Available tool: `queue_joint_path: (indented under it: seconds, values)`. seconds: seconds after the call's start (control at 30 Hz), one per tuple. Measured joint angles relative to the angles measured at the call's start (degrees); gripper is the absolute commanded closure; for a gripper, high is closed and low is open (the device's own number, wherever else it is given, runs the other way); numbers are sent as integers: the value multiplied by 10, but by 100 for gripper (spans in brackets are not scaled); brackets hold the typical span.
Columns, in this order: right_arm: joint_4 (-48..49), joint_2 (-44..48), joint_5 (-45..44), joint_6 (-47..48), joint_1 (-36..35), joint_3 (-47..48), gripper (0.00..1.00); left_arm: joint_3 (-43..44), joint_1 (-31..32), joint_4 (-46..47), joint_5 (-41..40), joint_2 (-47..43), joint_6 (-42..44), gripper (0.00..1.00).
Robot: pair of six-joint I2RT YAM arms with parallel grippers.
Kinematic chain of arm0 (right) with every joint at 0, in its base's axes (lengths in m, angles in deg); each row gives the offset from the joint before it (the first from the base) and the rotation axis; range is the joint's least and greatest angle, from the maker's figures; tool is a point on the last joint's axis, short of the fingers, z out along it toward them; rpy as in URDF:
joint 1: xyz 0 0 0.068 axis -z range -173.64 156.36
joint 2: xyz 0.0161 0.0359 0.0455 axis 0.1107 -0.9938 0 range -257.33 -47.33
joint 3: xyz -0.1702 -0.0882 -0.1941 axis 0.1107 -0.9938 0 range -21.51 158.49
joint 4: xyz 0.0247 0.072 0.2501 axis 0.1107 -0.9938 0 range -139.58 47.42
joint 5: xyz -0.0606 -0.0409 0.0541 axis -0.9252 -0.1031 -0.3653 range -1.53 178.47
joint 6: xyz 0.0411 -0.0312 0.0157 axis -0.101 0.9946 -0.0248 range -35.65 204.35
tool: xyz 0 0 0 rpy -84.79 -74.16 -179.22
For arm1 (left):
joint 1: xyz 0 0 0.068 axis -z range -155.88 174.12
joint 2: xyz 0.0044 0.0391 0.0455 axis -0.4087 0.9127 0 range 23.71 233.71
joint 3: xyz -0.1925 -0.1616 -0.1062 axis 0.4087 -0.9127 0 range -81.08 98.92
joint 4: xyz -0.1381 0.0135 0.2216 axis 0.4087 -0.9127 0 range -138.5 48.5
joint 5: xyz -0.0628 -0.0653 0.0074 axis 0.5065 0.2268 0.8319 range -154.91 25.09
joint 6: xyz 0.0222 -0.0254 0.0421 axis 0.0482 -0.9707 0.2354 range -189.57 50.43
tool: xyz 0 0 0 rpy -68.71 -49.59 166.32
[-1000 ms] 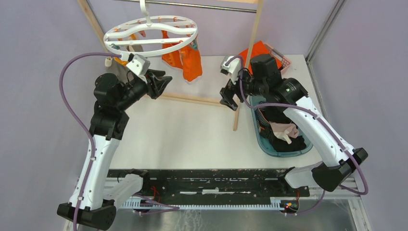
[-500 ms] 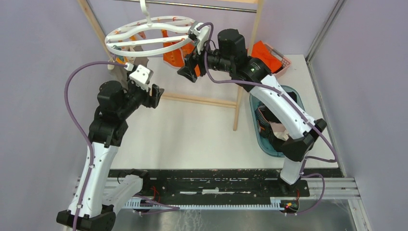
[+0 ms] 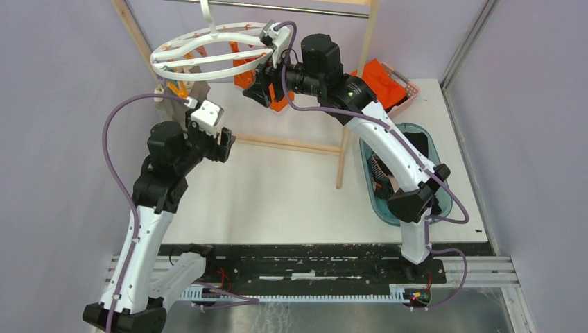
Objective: Remove the underwear clipped to the hanger
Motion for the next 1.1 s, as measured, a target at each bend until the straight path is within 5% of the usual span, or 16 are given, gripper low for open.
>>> queue_joint_path:
  seconds: [0.53, 1.1]
  values:
    - [-17, -19, -54, -6, 10, 68, 74, -39, -40, 11, -24, -40, 0, 23]
    - [-3, -16, -101, 1, 141, 25, 68, 33, -50, -34, -28, -65, 0, 22]
